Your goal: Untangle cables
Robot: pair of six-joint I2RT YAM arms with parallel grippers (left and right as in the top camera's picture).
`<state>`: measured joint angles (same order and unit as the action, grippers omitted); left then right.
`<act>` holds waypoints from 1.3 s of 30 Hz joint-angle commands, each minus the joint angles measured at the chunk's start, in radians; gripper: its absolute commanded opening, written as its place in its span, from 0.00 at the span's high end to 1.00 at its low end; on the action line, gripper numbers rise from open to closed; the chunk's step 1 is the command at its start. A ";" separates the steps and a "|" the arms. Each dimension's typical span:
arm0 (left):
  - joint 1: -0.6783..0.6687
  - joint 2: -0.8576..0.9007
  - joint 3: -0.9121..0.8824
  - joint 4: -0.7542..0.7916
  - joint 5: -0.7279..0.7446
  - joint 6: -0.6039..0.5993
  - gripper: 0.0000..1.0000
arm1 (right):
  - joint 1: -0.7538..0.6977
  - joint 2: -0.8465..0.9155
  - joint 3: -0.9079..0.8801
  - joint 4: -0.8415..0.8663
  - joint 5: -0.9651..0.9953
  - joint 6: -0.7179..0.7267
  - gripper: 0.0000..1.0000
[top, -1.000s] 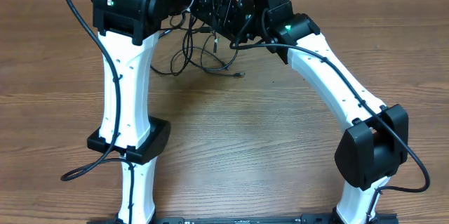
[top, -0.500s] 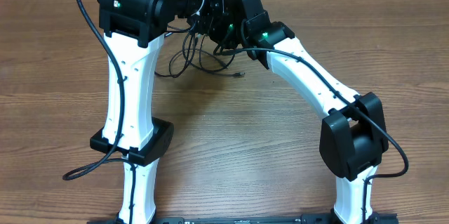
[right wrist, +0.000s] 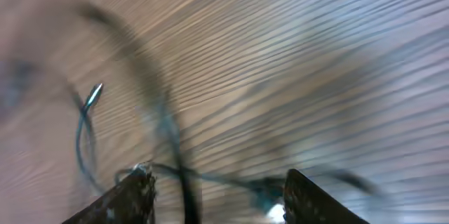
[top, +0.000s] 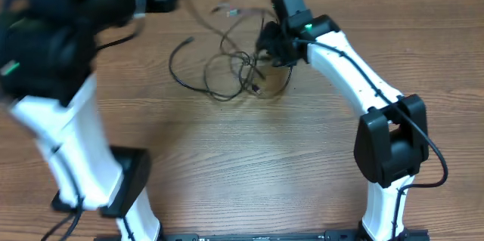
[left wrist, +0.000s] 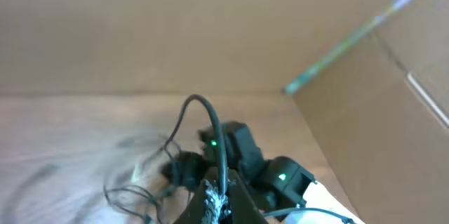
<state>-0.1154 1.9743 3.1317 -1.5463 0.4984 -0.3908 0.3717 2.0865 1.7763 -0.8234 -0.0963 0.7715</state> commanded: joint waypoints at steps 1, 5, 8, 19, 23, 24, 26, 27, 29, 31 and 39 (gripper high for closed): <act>0.067 -0.042 0.010 -0.001 0.038 -0.006 0.96 | -0.028 0.001 -0.023 -0.026 0.025 -0.110 0.43; 0.132 -0.058 0.010 0.021 0.061 -0.006 0.96 | -0.047 0.001 -0.070 -0.046 0.024 -0.171 0.44; 0.179 -0.066 0.010 0.060 0.123 -0.006 0.96 | -0.048 0.001 -0.119 -0.042 0.021 -0.179 0.46; 0.335 -0.105 0.010 0.439 0.230 -0.150 0.96 | -0.048 -0.056 -0.107 -0.031 -0.231 -0.447 0.21; 0.408 -0.129 0.010 0.624 0.200 -0.242 0.96 | -0.048 -0.115 -0.078 -0.051 -0.344 -0.539 0.16; 0.426 -0.135 0.010 0.673 0.190 -0.267 0.96 | -0.048 -0.131 -0.076 -0.051 -0.355 -0.541 0.16; 0.458 -0.145 0.010 0.782 0.171 -0.311 0.96 | -0.045 -0.154 -0.075 -0.055 -0.355 -0.540 0.15; 0.475 -0.152 0.010 0.843 0.169 -0.328 0.96 | -0.044 -0.159 -0.075 -0.058 -0.366 -0.541 0.14; 0.488 -0.158 0.010 0.914 0.152 -0.339 0.96 | -0.040 -0.158 -0.075 -0.064 -0.394 -0.541 0.14; 0.488 -0.165 0.010 0.939 0.140 -0.335 0.96 | -0.036 -0.155 -0.075 -0.077 -0.402 -0.541 0.15; 0.376 -0.142 -0.060 0.796 0.200 -0.267 0.96 | 0.038 -0.154 -0.075 -0.086 -0.515 -0.706 0.21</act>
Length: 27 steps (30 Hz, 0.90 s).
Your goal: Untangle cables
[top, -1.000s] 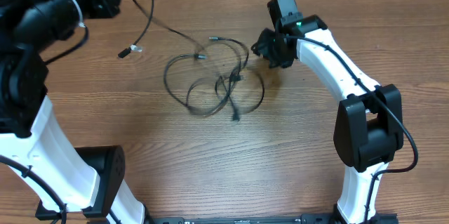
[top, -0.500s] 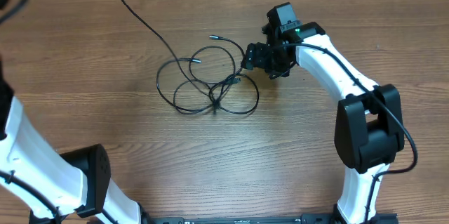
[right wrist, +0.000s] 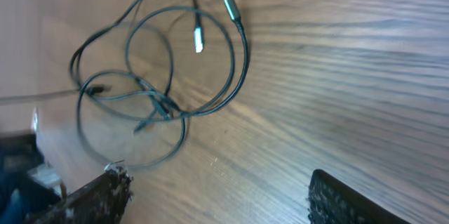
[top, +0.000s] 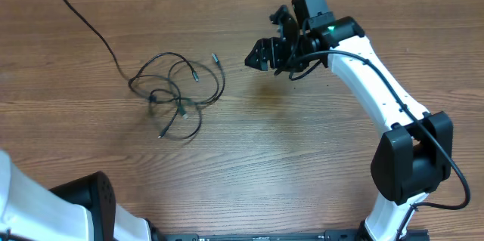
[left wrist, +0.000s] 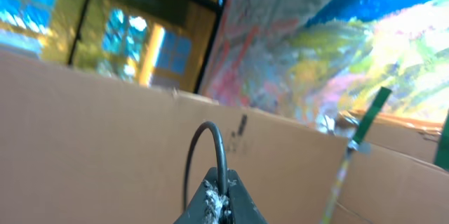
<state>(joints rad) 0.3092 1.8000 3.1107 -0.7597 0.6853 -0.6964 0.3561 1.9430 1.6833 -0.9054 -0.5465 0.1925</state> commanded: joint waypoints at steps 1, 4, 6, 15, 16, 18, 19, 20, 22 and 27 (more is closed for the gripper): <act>-0.055 0.036 -0.045 0.018 0.009 0.039 0.96 | 0.066 -0.008 0.018 -0.006 -0.067 -0.158 0.20; -0.056 0.039 -0.050 0.041 -0.017 0.027 0.96 | 0.145 0.010 0.005 0.008 -0.058 -0.278 0.10; -0.056 0.038 -0.050 0.048 -0.019 0.025 0.96 | 0.186 0.031 -0.003 0.053 -0.045 -0.281 0.06; -0.054 0.038 -0.050 0.065 -0.046 -0.061 0.96 | 0.372 0.164 -0.004 0.232 0.002 -0.493 0.04; -0.054 0.038 -0.050 0.067 -0.046 -0.071 0.96 | 0.396 0.177 -0.004 0.259 0.042 -0.498 0.03; -0.054 0.036 -0.050 0.068 -0.045 -0.095 0.96 | 0.432 0.191 -0.004 0.303 0.091 -0.509 0.03; -0.054 0.036 -0.050 0.068 -0.041 -0.103 0.96 | 0.449 0.197 -0.004 0.329 0.116 -0.513 0.03; -0.054 0.036 -0.050 0.066 -0.038 -0.114 0.96 | 0.462 0.210 -0.004 0.356 0.135 -0.512 0.04; -0.054 0.036 -0.050 0.060 -0.038 -0.130 0.96 | 0.483 0.232 -0.004 0.409 0.150 -0.508 0.04; -0.054 0.036 -0.050 0.060 -0.023 -0.149 0.96 | 0.499 0.303 -0.004 0.498 0.166 -0.477 0.07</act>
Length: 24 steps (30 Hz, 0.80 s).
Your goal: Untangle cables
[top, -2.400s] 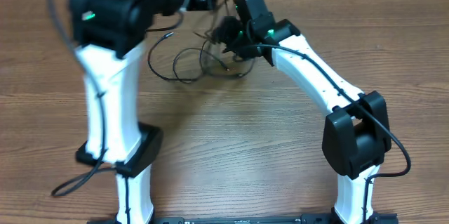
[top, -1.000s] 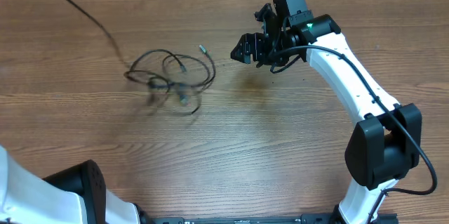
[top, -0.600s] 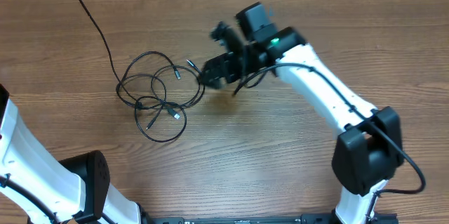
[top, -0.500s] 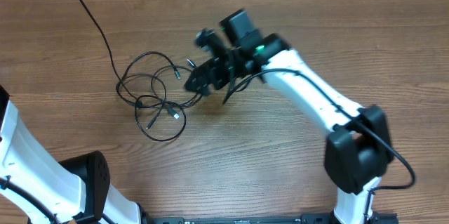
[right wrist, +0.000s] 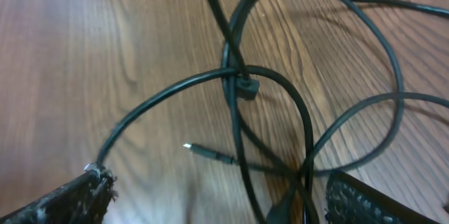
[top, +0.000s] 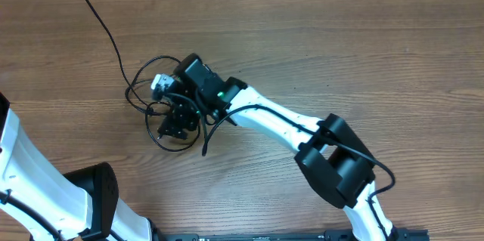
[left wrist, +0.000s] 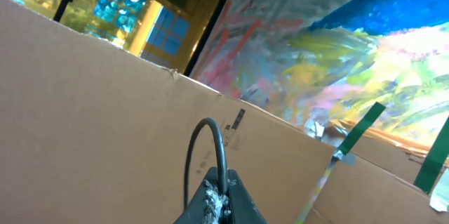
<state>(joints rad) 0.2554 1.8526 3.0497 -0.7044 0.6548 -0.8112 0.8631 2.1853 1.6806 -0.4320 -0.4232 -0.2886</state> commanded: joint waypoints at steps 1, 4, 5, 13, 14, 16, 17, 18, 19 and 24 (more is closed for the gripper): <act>0.000 -0.016 0.011 0.002 0.009 -0.035 0.96 | -0.008 0.073 -0.001 0.029 0.042 0.005 0.10; 0.000 -0.016 0.011 -0.002 0.008 -0.034 0.96 | -0.008 0.092 -0.001 0.031 0.042 0.031 0.19; 0.000 -0.016 0.011 -0.002 0.008 -0.034 0.96 | -0.008 0.092 -0.001 0.029 0.042 0.042 0.25; 0.016 -0.016 0.011 -0.001 -0.013 -0.034 0.96 | -0.050 0.085 0.005 -0.007 0.134 0.262 0.94; 0.022 -0.016 0.011 -0.001 -0.016 -0.034 0.96 | -0.071 0.076 0.008 -0.029 0.154 0.289 0.96; 0.037 -0.016 0.011 -0.001 -0.034 -0.035 0.96 | -0.108 0.059 0.011 -0.065 0.161 0.318 0.96; 0.046 -0.016 0.011 0.000 -0.044 -0.035 0.96 | -0.139 0.047 0.011 -0.092 0.161 0.330 0.96; 0.052 -0.016 0.011 0.002 -0.054 -0.035 0.96 | -0.157 0.042 0.011 -0.108 0.161 0.338 0.96; 0.057 -0.016 0.011 0.002 -0.067 -0.035 0.96 | -0.179 0.037 0.011 -0.127 0.161 0.349 0.96; 0.067 -0.017 0.011 0.005 -0.121 -0.035 0.96 | -0.325 0.036 0.011 -0.259 0.260 0.443 0.96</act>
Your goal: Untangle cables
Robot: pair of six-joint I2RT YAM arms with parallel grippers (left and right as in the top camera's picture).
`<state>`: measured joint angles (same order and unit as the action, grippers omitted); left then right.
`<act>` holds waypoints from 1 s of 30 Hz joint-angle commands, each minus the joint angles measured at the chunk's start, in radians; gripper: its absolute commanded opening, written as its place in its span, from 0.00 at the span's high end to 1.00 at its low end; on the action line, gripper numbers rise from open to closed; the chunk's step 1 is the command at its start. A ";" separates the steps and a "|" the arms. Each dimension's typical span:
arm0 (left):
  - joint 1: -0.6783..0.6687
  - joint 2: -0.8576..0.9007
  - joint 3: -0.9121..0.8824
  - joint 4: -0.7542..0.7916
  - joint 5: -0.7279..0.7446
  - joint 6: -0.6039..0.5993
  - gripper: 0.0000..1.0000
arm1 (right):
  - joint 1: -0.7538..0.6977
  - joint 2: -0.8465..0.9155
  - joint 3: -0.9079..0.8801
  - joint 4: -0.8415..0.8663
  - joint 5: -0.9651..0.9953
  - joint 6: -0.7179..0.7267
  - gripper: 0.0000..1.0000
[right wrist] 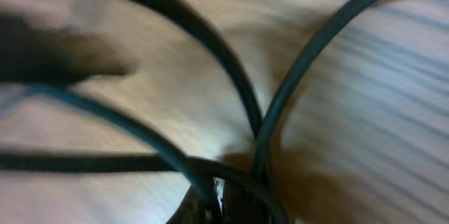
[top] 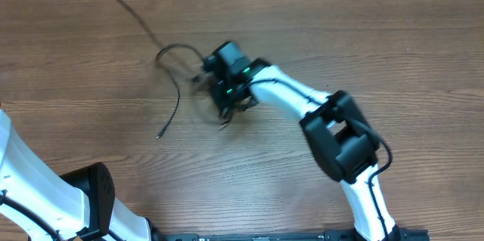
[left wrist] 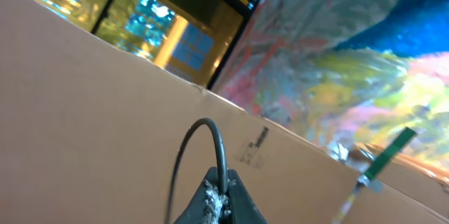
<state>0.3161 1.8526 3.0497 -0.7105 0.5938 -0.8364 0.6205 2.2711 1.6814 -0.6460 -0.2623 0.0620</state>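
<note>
Black cables form a loose tangle (top: 178,94) on the wooden table, with one plug end (top: 160,134) lying free. My right gripper (top: 227,109) sits at the tangle's right side. Close up, my right gripper (right wrist: 226,206) is shut on crossing black cable strands (right wrist: 210,55). One strand (top: 125,7) runs taut up and out past the top left. My left gripper (left wrist: 223,194) is outside the overhead view, raised high and shut on a black cable (left wrist: 210,136).
The wooden table (top: 393,60) spreads right of the tangle. My left arm's white link (top: 34,188) stands at the lower left. A cardboard wall (left wrist: 84,97) fills the background behind the left gripper.
My right gripper was open over the tangle; now it is shut on cable strands and sits further right. The tangle has stretched out and shifted right. My left gripper still holds its cable high.
Both grippers were at the tangle at the table's back, the left shut on a cable, the right open. Then the left was raised out of view with its cable, the tangle lay left, the right away. Then the right stood open over the tangle, and now grips it.
</note>
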 commanded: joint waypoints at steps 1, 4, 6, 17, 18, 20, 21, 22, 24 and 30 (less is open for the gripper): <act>0.006 -0.017 0.011 0.011 -0.074 -0.010 0.96 | -0.109 -0.050 0.011 -0.066 0.115 0.099 0.96; 0.026 -0.021 0.011 0.027 -0.143 -0.010 0.96 | -0.274 -0.049 0.009 -0.163 0.131 0.115 0.96; 0.042 -0.028 0.011 0.040 -0.192 -0.010 0.96 | -0.346 -0.049 0.007 -0.196 0.130 0.136 0.96; 0.102 -0.037 0.000 -0.117 -0.284 0.116 0.96 | -0.594 -0.049 0.007 -0.296 -0.007 0.089 0.96; 0.102 -0.034 -0.005 -0.151 -0.284 0.142 0.96 | -0.594 -0.049 0.007 -0.299 -0.019 0.081 0.96; 0.102 -0.025 -0.019 -0.226 -0.287 0.196 0.96 | -0.594 -0.050 0.008 -0.309 -0.053 0.056 0.96; 0.103 -0.019 -0.037 -0.278 -0.296 0.238 0.96 | -0.589 -0.050 0.009 -0.315 -0.079 0.039 0.96; 0.103 -0.015 -0.048 -0.303 -0.305 0.263 0.96 | -0.586 -0.051 0.009 -0.320 -0.101 0.024 0.96; 0.103 0.008 -0.121 -0.393 -0.383 0.372 0.96 | -0.574 -0.065 0.009 -0.335 -0.138 0.000 0.96; 0.103 0.078 -0.219 -0.364 -0.626 0.456 0.96 | -0.574 -0.122 0.010 -0.366 -0.211 0.000 0.96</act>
<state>0.4141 1.8782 2.8761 -1.0901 0.1585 -0.4896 0.0437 2.2356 1.6844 -0.9981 -0.4091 0.0803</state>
